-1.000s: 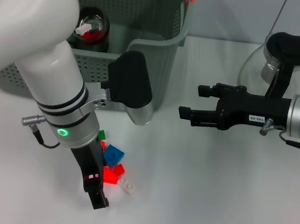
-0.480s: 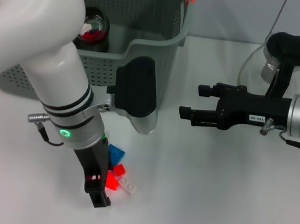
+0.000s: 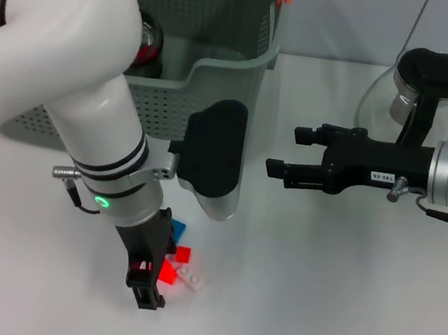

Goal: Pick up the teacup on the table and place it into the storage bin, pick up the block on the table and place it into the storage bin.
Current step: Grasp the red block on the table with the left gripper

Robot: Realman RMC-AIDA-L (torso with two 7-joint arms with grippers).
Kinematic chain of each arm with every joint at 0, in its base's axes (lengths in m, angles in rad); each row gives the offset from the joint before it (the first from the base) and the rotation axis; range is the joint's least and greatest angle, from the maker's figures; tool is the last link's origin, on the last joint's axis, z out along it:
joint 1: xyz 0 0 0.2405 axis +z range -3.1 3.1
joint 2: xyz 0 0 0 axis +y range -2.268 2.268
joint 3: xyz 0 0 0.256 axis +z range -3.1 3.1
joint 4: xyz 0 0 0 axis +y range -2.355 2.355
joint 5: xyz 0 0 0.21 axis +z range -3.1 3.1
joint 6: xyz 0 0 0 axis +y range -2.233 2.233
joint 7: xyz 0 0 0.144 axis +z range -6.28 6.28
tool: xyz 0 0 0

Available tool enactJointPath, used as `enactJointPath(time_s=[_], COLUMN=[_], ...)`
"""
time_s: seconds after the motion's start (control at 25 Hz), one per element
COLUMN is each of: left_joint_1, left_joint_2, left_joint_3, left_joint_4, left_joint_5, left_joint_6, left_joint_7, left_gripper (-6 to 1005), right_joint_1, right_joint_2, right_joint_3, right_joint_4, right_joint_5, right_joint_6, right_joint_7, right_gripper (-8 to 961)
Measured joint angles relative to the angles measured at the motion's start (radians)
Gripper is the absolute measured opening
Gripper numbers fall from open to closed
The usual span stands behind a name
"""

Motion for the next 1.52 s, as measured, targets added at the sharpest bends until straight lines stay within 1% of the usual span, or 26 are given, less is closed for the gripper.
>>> enactJointPath(time_s=[0.76, 1.0, 1.08, 1.52], left_joint_1=[-0.010, -0.013, -0.013, -0.014], left_joint_2=[0.003, 0.003, 0.003, 0.003], left_joint_3=[0.017, 0.018, 0.018, 0.017], left_joint_4=[-0.010, -0.023, -0.023, -0.023], left_joint_5=[0.012, 0.015, 0.015, 0.016], left_joint_6=[-0.018, -0.032, -0.034, -0.031], left_joint_7=[0.025, 0.036, 0.039, 0.038], left_gripper=[766, 555, 504, 505], right_joint_1=[0.001, 0.001, 0.001, 0.000], right_joint_2=[0.000, 0.001, 0.001, 0.001], right_joint_3=[0.004, 0.004, 0.004, 0.016], right_joint_4=[-0.003, -0.004, -0.004, 0.002], right_joint_5=[0.000, 0.001, 0.001, 0.002], right_joint_6=[0.006, 0.007, 0.007, 0.008], right_joint_7=[0.002, 0.000, -0.001, -0.006], right_gripper=[912, 911, 911, 911])
